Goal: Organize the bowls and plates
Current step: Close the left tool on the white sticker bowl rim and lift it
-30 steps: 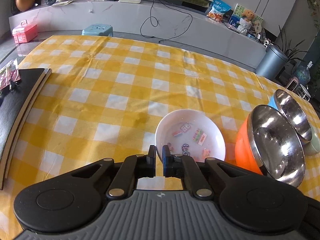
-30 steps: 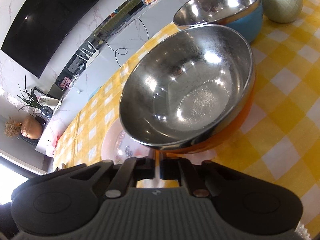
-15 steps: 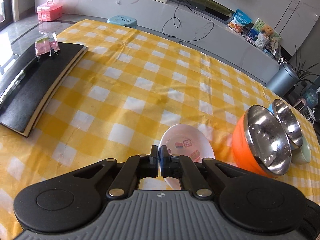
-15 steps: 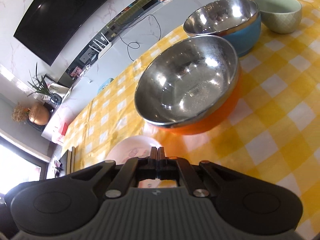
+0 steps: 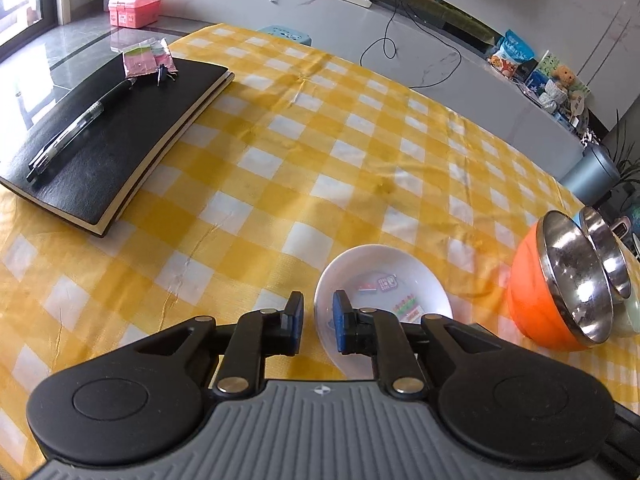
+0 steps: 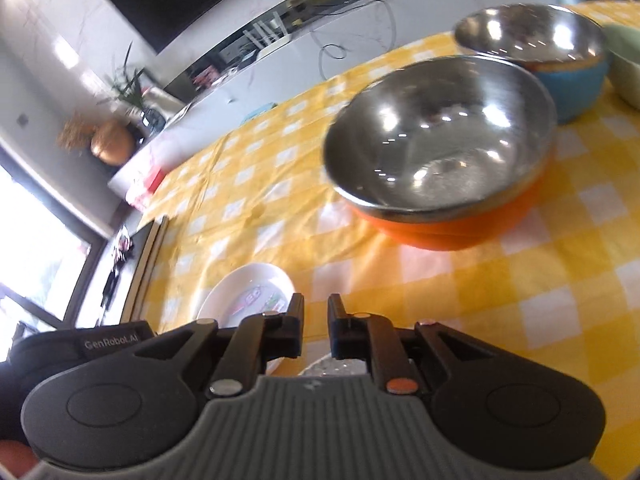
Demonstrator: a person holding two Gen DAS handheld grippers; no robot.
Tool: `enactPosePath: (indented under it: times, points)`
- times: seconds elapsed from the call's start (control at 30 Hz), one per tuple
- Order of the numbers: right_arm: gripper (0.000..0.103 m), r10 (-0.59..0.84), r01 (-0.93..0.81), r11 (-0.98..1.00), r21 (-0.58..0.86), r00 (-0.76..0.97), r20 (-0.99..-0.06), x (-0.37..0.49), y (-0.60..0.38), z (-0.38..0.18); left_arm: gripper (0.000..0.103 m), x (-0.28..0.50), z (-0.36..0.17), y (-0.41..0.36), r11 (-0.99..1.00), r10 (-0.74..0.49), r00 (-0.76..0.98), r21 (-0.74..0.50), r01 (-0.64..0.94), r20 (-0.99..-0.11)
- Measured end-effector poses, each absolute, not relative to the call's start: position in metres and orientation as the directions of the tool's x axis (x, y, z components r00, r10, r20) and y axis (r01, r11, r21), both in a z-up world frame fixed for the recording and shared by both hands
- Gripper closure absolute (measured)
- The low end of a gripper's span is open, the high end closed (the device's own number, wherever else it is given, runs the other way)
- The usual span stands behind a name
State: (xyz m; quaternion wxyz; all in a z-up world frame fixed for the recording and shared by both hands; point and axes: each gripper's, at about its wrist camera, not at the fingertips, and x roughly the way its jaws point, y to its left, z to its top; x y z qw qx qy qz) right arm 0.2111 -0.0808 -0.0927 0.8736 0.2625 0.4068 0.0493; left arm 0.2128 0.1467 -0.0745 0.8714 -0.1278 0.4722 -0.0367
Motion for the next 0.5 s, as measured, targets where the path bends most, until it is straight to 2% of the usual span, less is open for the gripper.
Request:
enactPosePath:
  times: [0.2, 0.3, 0.33, 0.37, 0.5]
  points:
    - [0.091, 0.29, 0.087, 0.892, 0.443, 0.642, -0.71, 0.227, -0.065, -0.099, 0.086, 0.214, -0.077, 0.142, 0.976, -0.155, 0.539, -0.212, -0.045, -0.828]
    - [0.093, 0.291, 0.077, 0.897, 0.436, 0.638, -0.712, 0.23, -0.063, -0.101, 0.093, 0.214, -0.079, 0.141, 0.977, -0.159, 0.532, -0.211, -0.038, -0.832]
    - [0.098, 0.294, 0.073, 0.897, 0.435, 0.636, -0.714, 0.232, -0.061, -0.101, 0.097, 0.214, -0.079, 0.14, 0.978, -0.159, 0.531, -0.208, -0.033, -0.832]
    - [0.101, 0.3, 0.072, 0.895, 0.44, 0.632, -0.714, 0.232, -0.06, -0.102, 0.098, 0.213, -0.079, 0.139, 0.979, -0.156, 0.531, -0.203, -0.032, -0.833]
    - [0.102, 0.298, 0.072, 0.895, 0.44, 0.637, -0.711, 0.231, -0.061, -0.099, 0.099, 0.211, -0.075, 0.139, 0.976, -0.167, 0.534, -0.214, -0.027, -0.829]
